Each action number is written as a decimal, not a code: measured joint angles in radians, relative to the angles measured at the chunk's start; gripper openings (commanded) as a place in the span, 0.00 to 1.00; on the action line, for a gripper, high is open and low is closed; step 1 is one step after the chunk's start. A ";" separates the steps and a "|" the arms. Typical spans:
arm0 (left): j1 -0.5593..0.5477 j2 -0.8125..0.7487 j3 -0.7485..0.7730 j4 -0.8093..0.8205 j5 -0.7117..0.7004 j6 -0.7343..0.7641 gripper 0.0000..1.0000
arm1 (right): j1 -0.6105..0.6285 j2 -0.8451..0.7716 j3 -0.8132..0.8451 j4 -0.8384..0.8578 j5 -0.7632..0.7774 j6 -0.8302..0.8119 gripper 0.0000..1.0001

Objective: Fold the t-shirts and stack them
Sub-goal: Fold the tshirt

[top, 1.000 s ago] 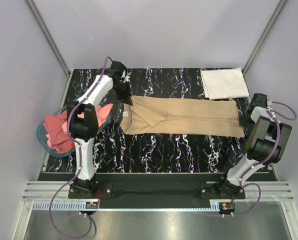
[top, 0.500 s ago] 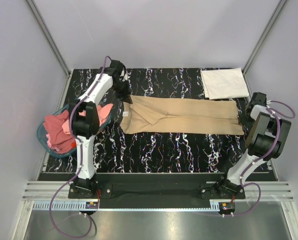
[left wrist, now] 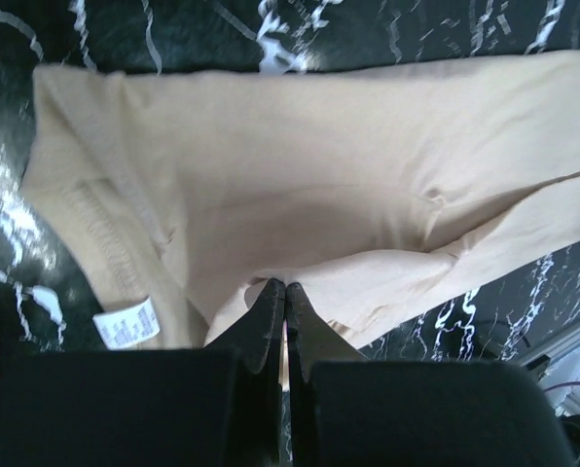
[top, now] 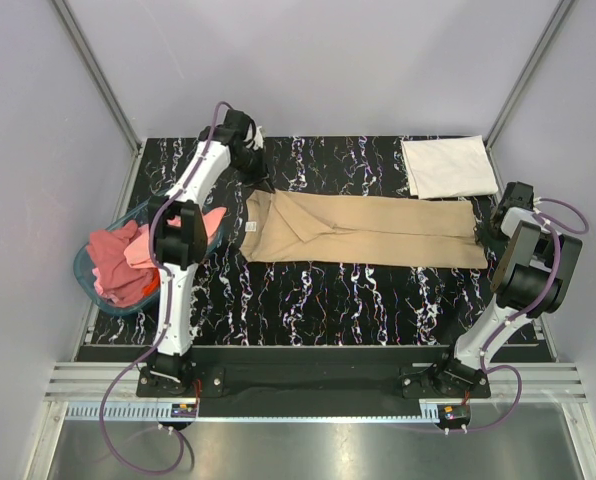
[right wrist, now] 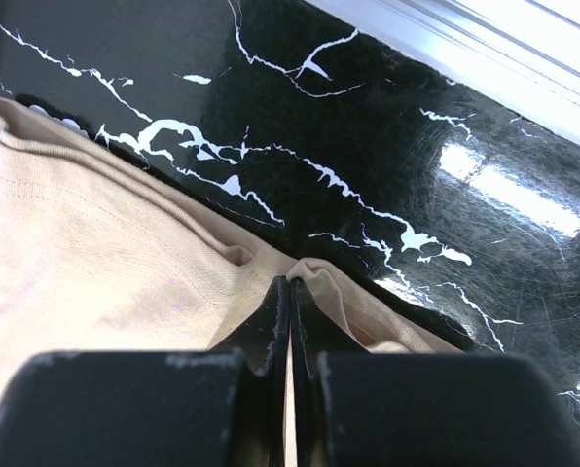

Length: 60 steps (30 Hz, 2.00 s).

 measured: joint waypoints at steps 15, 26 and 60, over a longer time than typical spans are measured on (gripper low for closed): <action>0.001 0.072 0.037 0.074 0.098 0.008 0.08 | 0.000 0.000 0.001 0.000 -0.006 0.001 0.16; 0.020 0.082 0.041 0.098 0.012 -0.021 0.28 | 0.005 -0.065 0.002 -0.052 -0.006 -0.003 0.32; -0.158 -0.391 -0.848 0.151 -0.488 -0.100 0.14 | 0.457 -0.035 -0.073 -0.017 -0.214 -0.061 0.19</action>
